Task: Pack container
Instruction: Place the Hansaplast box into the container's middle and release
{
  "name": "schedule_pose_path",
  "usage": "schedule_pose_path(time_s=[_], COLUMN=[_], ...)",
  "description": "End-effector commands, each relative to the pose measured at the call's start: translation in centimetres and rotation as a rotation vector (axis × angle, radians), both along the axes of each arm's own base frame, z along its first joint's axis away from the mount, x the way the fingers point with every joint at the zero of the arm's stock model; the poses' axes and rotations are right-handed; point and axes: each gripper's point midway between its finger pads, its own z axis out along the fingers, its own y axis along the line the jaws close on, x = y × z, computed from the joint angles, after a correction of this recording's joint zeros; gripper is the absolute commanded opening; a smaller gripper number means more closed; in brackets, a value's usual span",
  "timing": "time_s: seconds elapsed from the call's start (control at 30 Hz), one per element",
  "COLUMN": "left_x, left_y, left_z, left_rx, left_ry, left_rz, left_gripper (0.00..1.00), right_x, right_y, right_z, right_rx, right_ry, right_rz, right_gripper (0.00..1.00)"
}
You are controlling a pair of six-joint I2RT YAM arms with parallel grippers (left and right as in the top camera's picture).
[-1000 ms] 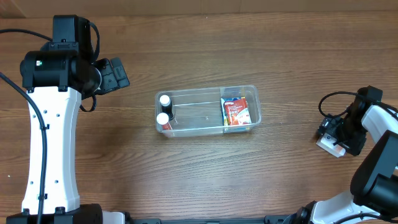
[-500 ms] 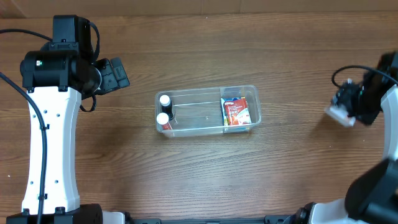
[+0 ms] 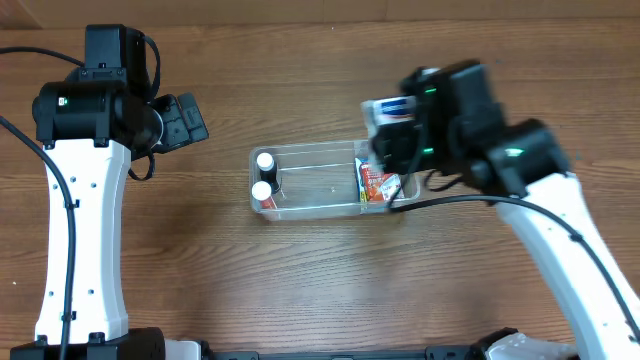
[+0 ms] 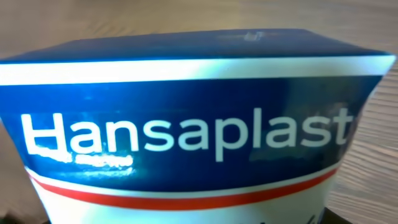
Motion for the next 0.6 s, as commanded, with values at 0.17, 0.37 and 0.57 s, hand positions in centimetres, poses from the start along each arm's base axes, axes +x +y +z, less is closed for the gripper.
schedule_pose_path(time_s=[0.17,0.37,0.57], left_x=[0.1,0.1,0.1], left_y=[0.0,0.0,0.0], left_z=[0.5,0.5,0.5], left_rx=[0.003,0.003,0.003], left_ry=[-0.012,-0.013,-0.011], left_rz=[-0.017,-0.017,-0.018], left_gripper=[1.0,1.0,1.0], right_x=[0.6,0.2,0.5], right_y=[5.5,7.9,8.0], right_z=[-7.2,-12.2,-14.1], right_rx=[-0.021,-0.063,-0.087], right_ry=[0.213,0.326,0.358], right_rz=[-0.054,-0.009,-0.011], right_gripper=[0.7,0.7,0.7])
